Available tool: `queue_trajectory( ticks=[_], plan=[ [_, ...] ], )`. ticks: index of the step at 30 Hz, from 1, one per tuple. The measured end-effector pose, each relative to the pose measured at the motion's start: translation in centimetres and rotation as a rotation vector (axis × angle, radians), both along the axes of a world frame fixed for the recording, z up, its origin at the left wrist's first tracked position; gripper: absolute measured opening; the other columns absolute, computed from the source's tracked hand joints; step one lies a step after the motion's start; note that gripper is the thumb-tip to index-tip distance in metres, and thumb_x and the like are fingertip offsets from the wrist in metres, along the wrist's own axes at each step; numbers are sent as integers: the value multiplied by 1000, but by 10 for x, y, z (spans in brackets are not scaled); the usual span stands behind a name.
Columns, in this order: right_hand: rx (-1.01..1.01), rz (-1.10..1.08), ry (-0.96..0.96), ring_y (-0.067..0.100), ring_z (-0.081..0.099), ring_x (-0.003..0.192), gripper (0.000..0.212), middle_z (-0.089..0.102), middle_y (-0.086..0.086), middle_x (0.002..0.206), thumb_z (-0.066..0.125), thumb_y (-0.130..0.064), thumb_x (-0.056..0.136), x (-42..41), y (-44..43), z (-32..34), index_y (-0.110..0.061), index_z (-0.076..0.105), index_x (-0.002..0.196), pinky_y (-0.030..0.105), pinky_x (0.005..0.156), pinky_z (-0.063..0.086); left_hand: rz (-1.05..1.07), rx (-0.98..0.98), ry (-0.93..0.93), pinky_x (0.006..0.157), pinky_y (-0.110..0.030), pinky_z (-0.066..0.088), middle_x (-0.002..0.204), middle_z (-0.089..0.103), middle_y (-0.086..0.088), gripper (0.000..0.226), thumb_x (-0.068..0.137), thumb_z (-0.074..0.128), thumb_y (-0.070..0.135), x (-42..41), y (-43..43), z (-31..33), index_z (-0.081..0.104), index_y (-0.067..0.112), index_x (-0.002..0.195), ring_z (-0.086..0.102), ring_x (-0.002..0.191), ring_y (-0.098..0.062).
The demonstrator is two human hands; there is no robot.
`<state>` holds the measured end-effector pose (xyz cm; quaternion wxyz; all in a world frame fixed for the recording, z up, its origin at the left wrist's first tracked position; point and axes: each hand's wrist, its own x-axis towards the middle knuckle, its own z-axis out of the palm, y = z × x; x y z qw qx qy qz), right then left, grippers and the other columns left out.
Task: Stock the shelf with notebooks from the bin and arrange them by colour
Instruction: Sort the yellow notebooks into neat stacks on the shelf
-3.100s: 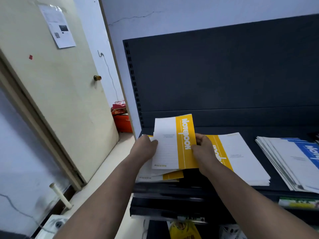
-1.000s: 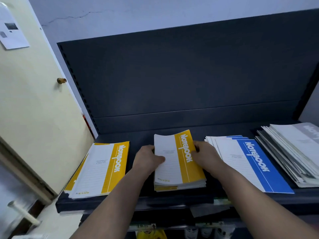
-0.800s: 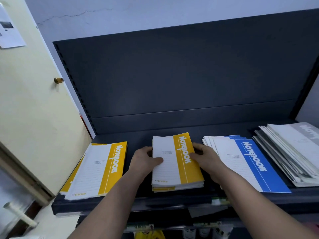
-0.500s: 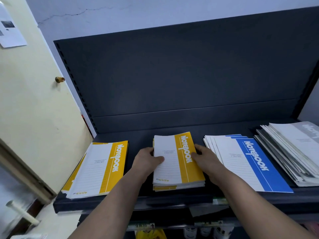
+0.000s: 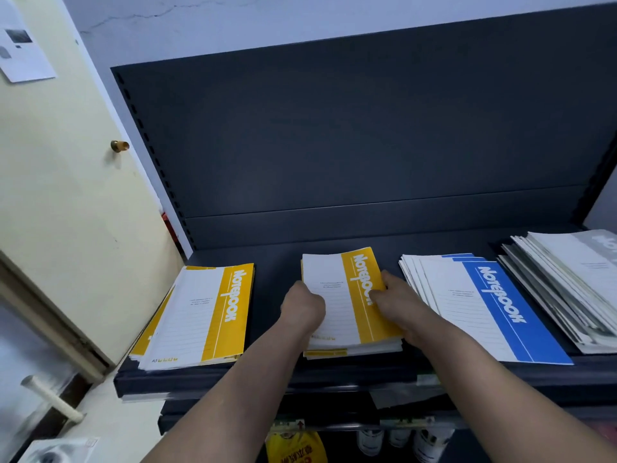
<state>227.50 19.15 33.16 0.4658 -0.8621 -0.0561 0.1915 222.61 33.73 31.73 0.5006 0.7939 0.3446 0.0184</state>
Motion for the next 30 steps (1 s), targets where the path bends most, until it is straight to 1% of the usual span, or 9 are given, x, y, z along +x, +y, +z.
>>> queue_trajectory(
  ticks=[5, 9, 14, 16, 18, 20, 21, 24, 30],
  plan=[
    [-66, 68, -318, 24, 38, 135, 56, 33, 4, 151, 45, -20, 98, -15, 29, 16, -13, 23, 149, 32, 103, 35, -14, 114, -78, 85, -40, 54, 110, 61, -10, 15, 92, 51, 12, -15, 34, 23, 50, 5, 105, 59, 99, -27],
    [297, 216, -98, 13, 45, 128, 52, 42, -4, 145, 49, -17, 97, -41, 82, 19, -19, 33, 146, 25, 96, 41, 8, 358, -40, 99, -40, 47, 130, 59, -9, 43, 91, 59, 22, -54, 95, 41, 54, 11, 133, 53, 120, -31],
    [296, 300, 113, 16, 44, 127, 53, 45, 0, 141, 50, -20, 97, -75, 139, 19, -15, 32, 146, 27, 103, 37, 47, 579, 183, 102, -33, 35, 135, 56, -12, 51, 92, 59, 35, -110, 160, 53, 48, 10, 136, 42, 130, -33],
    [283, 299, 158, 13, 49, 108, 38, 52, -6, 112, 48, -17, 98, -85, 153, 15, -15, 42, 136, 25, 91, 37, 16, 527, 241, 100, -32, 37, 132, 56, -13, 49, 93, 58, 36, -124, 176, 51, 48, 8, 133, 45, 126, -31],
    [253, 269, 164, 13, 53, 95, 11, 55, -8, 99, 46, -14, 98, -94, 167, 10, -21, 49, 106, 29, 89, 43, 30, 408, 188, 94, -36, 48, 123, 57, -13, 20, 94, 56, 31, -132, 191, 45, 54, 16, 107, 55, 112, -29],
    [248, 229, 119, 14, 57, 88, 16, 60, -2, 99, 45, -12, 96, -101, 179, 5, -24, 49, 87, 30, 81, 48, 23, 302, 130, 83, -34, 51, 109, 56, -9, 13, 97, 50, 22, -135, 196, 40, 48, 24, 84, 58, 94, -23],
    [250, 202, 96, 11, 57, 82, 21, 60, -2, 96, 45, -10, 96, -104, 185, 2, -26, 47, 82, 28, 74, 48, -2, 260, 116, 79, -33, 50, 108, 57, -9, 9, 97, 47, 18, -135, 198, 36, 54, 19, 90, 58, 92, -23],
    [251, 128, 65, 11, 54, 75, 15, 59, 1, 91, 45, -7, 93, -109, 201, -3, -20, 49, 88, 27, 64, 44, -78, 224, 122, 88, -38, 51, 121, 58, -11, 32, 96, 47, 20, -133, 199, 28, 52, 6, 124, 57, 109, -28],
    [208, 101, 95, 20, 60, 92, 26, 60, 6, 112, 48, -9, 88, -104, 223, -15, -15, 53, 113, 26, 62, 46, -107, 288, 144, 85, -35, 51, 117, 58, -9, 36, 91, 55, 22, -127, 208, 24, 50, 8, 123, 57, 105, -25]
  ],
)
